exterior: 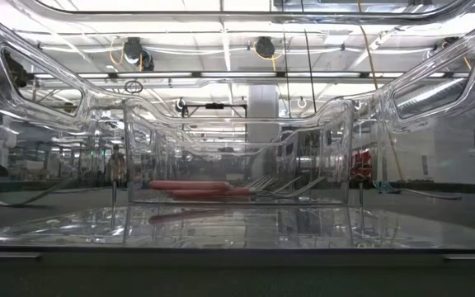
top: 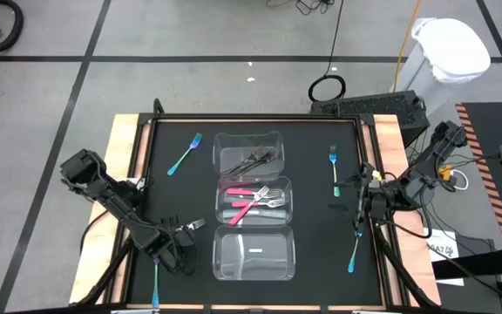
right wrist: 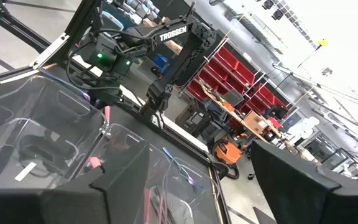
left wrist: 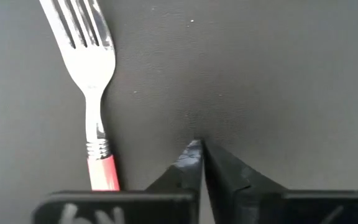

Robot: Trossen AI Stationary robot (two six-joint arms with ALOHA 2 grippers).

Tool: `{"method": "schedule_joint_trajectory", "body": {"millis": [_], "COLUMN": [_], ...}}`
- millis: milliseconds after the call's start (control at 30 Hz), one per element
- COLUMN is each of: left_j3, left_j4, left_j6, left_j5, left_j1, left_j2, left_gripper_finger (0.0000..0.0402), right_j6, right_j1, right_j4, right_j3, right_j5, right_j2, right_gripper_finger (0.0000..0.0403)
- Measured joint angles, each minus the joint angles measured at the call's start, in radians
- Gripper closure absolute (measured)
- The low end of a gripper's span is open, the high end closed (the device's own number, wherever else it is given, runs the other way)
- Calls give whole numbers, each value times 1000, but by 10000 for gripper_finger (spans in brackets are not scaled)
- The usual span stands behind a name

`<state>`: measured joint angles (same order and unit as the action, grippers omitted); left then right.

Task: Sort silverware by color (type)
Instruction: Put the pink fork into the middle transparent bin

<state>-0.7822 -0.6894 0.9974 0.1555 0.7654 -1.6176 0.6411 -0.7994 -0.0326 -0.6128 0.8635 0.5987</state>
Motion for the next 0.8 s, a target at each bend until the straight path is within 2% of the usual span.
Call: {"method": "schedule_joint_trajectory", "body": {"millis": [367, 567, 633, 800], "left_j3": [2, 2, 0, -51], "left_j4": [22, 23, 21, -81], "left_j6": [-8, 43, 78, 141], "left_j5": [44, 48, 51, 138], "left_j1": [9, 11, 7, 5], "left_j2": [-2, 12, 35, 101], "left_gripper_finger": [399, 400, 396, 367], "right_j6": [1, 2, 2, 2], "right_j1": [0, 0, 0, 0], "right_j4": [0, 0, 0, 0], "right_j3": [0, 0, 0, 0], "right_j5": [0, 0, 0, 0], "right_j2": [0, 0, 0, 0], "right_gripper_finger": [129, 129, 129, 129]}}
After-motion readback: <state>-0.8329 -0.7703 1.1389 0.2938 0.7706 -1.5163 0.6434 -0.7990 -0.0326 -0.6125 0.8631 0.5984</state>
